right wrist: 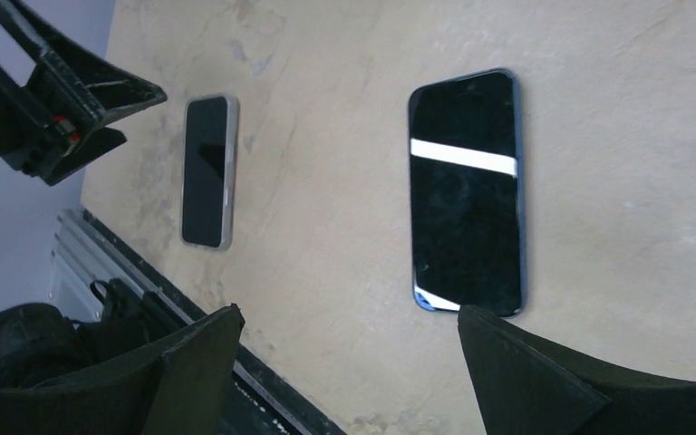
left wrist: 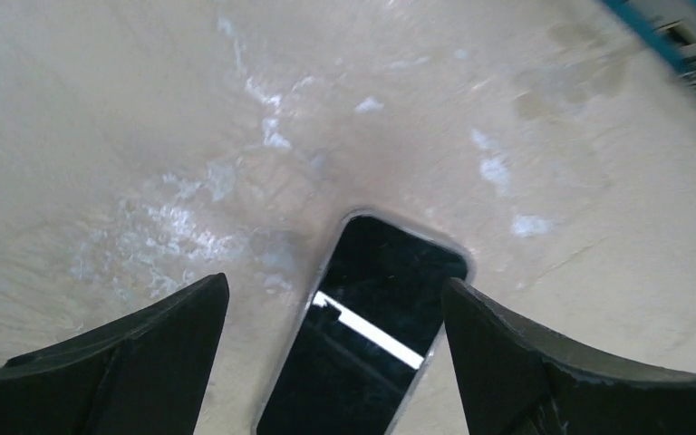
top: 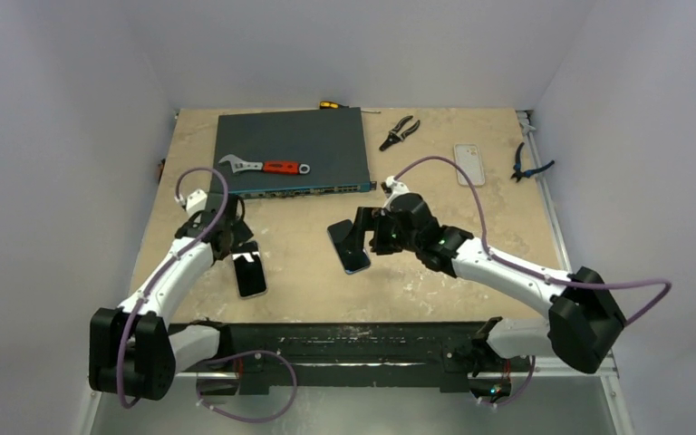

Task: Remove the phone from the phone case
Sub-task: Place the phone at the center of the board, then move the phone to the center of the board.

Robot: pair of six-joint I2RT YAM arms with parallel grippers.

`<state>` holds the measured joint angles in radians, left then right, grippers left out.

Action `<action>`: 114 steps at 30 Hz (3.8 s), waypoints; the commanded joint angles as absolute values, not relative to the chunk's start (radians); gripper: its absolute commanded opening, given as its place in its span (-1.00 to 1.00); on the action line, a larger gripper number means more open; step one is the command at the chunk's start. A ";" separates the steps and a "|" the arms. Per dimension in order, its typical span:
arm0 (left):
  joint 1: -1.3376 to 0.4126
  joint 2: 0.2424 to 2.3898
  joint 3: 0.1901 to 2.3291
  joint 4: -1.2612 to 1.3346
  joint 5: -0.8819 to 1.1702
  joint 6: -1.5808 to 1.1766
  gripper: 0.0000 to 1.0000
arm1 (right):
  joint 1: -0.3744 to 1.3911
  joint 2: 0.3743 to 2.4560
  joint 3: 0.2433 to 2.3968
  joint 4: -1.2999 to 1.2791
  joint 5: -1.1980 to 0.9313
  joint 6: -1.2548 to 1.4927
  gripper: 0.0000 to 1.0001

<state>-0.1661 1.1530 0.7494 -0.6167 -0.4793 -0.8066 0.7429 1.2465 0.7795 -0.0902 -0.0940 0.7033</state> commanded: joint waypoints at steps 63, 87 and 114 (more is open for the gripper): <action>-0.235 0.856 0.280 -0.372 -0.186 -1.082 -0.20 | 1.027 2.074 1.183 0.195 -0.141 1.069 -0.09; -0.262 0.756 0.382 -0.371 -0.189 -1.116 -0.19 | 0.934 2.000 1.401 -0.184 0.124 0.688 0.63; -0.262 0.786 1.084 -0.857 -0.674 -1.063 0.78 | 1.210 2.238 1.864 -0.606 0.522 0.843 0.98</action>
<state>-0.2584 0.8078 1.0309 -0.8036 -0.6209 -1.0634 1.2076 2.2269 1.7767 -0.5076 0.4320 0.7937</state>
